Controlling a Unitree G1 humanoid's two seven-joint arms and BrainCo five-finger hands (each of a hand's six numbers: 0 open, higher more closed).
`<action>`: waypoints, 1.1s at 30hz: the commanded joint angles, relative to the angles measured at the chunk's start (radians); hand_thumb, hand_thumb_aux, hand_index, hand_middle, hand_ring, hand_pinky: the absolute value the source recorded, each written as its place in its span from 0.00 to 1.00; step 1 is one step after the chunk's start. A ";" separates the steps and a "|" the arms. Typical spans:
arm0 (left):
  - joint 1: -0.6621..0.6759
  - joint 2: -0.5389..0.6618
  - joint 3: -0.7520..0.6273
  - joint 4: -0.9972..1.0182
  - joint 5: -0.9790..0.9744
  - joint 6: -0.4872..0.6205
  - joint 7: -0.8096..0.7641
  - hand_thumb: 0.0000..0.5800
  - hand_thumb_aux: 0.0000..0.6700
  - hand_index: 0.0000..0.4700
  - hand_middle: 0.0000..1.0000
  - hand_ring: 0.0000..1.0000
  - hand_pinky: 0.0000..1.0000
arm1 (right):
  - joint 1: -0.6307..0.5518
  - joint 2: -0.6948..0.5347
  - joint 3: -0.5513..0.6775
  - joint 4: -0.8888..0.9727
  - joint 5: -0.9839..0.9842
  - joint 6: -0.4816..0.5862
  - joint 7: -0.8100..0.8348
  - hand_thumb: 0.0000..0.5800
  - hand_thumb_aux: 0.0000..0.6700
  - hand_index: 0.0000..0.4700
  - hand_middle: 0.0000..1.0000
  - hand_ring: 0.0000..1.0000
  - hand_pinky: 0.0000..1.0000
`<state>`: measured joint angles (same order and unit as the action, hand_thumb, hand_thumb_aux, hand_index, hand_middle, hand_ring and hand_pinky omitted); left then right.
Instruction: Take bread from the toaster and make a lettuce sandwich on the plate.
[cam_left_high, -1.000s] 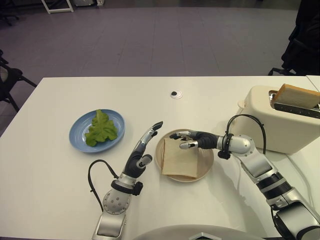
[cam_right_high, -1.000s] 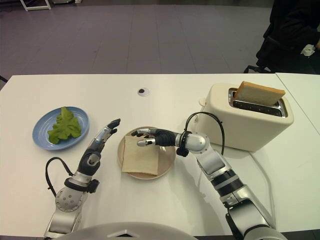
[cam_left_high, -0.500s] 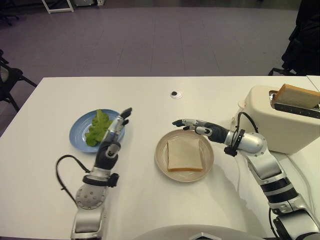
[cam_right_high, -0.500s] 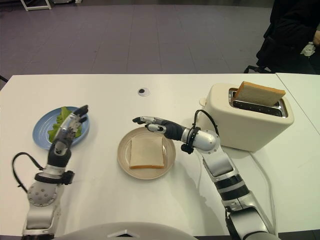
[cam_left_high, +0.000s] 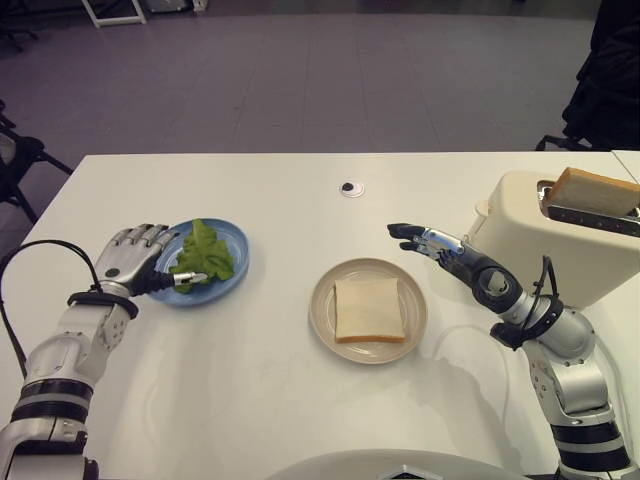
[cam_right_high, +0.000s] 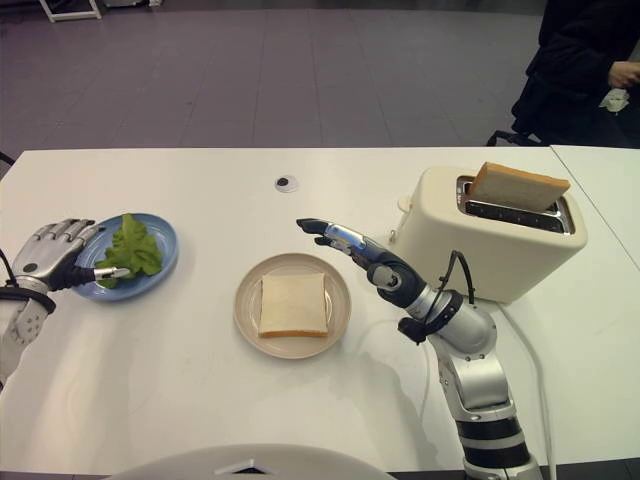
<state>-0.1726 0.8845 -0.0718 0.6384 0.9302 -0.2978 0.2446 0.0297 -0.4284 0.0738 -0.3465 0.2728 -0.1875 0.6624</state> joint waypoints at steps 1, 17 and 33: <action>-0.058 -0.009 -0.067 0.119 -0.009 -0.037 0.060 0.36 0.20 0.20 0.00 0.00 0.00 | -0.002 0.003 0.000 0.020 -0.002 -0.011 0.009 0.00 0.00 0.00 0.00 0.00 0.00; -0.015 0.048 -0.108 0.032 -0.110 -0.084 0.149 1.00 1.00 1.00 0.00 0.00 0.00 | -0.005 0.008 0.008 0.048 -0.015 -0.036 0.006 0.00 0.00 0.00 0.00 0.00 0.00; 0.187 0.072 0.168 -0.439 -0.360 -0.091 0.060 1.00 1.00 1.00 0.00 0.00 0.00 | -0.020 0.028 -0.001 0.112 -0.022 -0.066 -0.001 0.00 0.00 0.00 0.00 0.00 0.00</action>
<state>-0.0106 0.9659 0.0586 0.3134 0.6040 -0.3934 0.3441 0.0180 -0.4003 0.0823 -0.2448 0.2551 -0.2509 0.6627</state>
